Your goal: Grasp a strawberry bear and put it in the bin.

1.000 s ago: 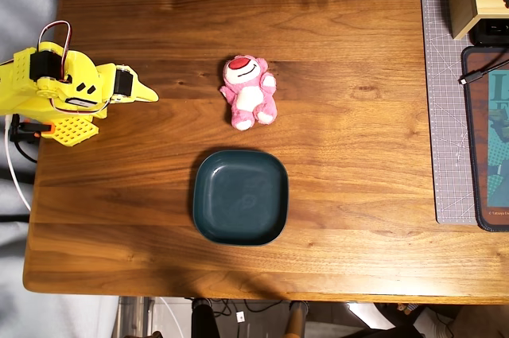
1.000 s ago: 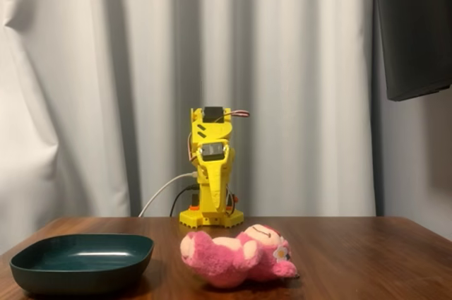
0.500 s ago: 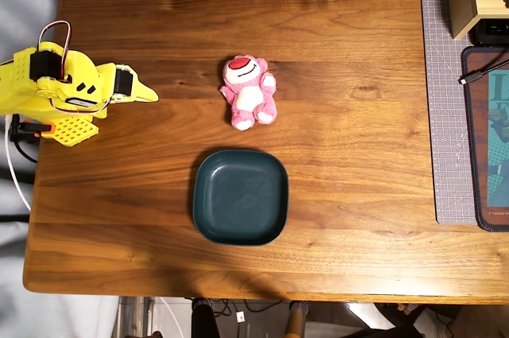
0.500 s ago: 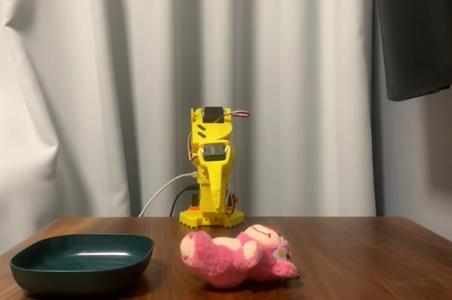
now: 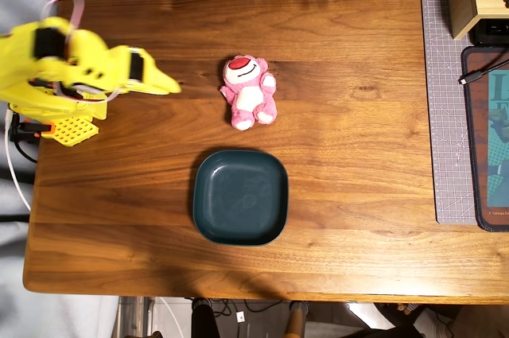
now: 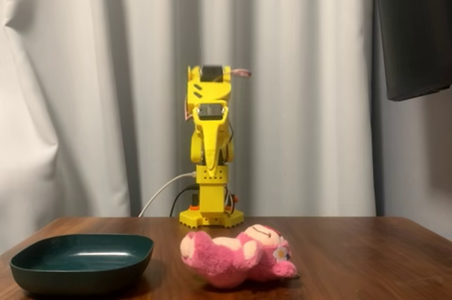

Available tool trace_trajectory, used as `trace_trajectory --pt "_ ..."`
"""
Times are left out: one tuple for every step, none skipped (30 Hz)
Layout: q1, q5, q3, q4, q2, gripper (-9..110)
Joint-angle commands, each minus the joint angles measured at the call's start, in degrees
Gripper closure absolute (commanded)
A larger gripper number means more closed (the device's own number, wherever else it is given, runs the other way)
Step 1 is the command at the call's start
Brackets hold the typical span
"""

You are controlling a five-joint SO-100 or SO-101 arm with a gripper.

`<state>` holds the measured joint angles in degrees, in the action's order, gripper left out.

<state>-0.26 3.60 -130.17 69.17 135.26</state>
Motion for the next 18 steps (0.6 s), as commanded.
trace_trajectory --pt "0.4 -0.2 13.6 3.1 -13.5 85" --pt "0.4 -0.2 15.2 3.3 -15.7 85" --pt "0.4 -0.2 16.9 3.6 -17.9 84" --pt "0.3 -0.2 19.0 4.5 -20.4 84" --pt "0.3 -0.2 20.8 5.2 -22.8 84" --pt "0.2 -0.2 22.8 5.8 -25.0 84" --pt "0.2 -0.2 24.8 6.6 -27.2 84" --pt "0.2 -0.2 26.9 7.6 -29.4 84" --pt "0.2 -0.2 29.1 8.6 -31.6 83" --pt "0.2 -0.2 31.3 9.8 -33.9 81" --pt "0.4 -0.2 33.6 11.2 -36.1 80" --pt "0.5 -0.2 35.7 12.4 -38.1 79" --pt "0.7 -0.2 37.5 13.2 -39.7 78" --pt "0.9 -0.2 39.0 13.8 -41.0 76" --pt "1.1 -0.2 40.5 14.4 -42.0 74" --pt "1.2 -0.2 41.8 14.9 -43.0 72" --pt "1.5 -0.2 42.9 15.0 -43.7 70" --pt "1.8 -0.2 43.8 15.2 -44.4 67"
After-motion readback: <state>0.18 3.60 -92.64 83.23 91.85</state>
